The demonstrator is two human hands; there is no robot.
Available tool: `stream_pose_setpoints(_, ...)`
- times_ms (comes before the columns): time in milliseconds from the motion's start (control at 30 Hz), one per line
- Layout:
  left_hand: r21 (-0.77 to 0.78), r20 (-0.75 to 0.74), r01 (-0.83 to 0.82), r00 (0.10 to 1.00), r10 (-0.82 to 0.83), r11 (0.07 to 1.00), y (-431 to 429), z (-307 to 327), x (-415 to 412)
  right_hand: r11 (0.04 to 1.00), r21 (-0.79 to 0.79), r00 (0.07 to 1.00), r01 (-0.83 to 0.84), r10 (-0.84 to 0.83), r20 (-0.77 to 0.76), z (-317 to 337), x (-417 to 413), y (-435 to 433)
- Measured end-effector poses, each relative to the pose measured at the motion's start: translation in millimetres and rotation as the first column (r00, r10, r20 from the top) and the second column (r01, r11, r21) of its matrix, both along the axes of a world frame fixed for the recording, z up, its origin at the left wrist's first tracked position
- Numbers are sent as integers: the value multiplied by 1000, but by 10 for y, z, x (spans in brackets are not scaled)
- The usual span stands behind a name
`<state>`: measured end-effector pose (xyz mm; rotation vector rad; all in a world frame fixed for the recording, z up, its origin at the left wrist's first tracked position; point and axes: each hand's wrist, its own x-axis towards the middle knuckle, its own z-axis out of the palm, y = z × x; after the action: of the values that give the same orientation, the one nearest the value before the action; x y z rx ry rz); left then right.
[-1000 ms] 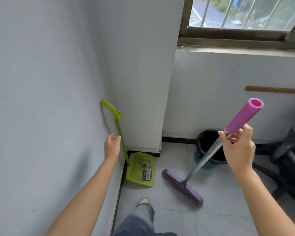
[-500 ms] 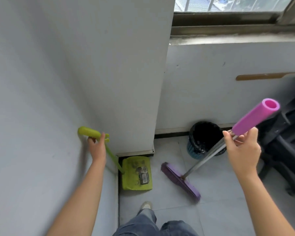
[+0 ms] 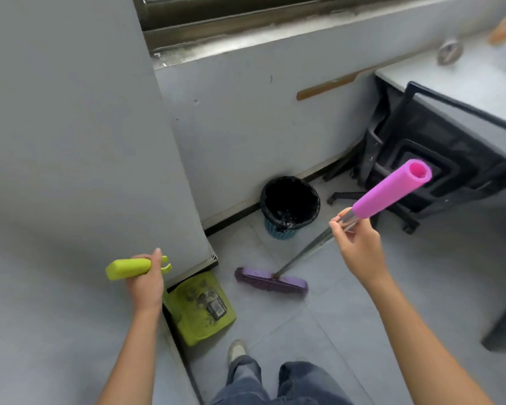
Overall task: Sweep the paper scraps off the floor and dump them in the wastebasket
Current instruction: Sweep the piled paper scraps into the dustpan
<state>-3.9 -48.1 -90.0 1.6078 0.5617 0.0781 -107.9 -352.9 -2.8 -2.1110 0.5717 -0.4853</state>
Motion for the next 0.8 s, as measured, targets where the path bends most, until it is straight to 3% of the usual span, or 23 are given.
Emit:
stream_pose_setpoints(233, 4, 22, 171, 985, -172, 985, -711, 275, -287, 987, -45, 988, 155, -156, -15, 120, -805, -360)
stream_pose_setpoints(433, 13, 115, 388, 915, -387, 922, -1462, 523, -869, 919, -39, 919, 392, -388, 71, 242, -2011, -709)
stream_pose_setpoints(700, 80, 201, 642, 739, -643, 763, -2709, 618, -2259, 728, -5, 713, 685, -669, 209, 495, -4069, -1089)
stream_pose_setpoints(800, 96, 180, 747, 637, -750, 657, -3169, 605, -2813, 621, -19, 611, 783, -765, 203, 516, -4792, -1104)
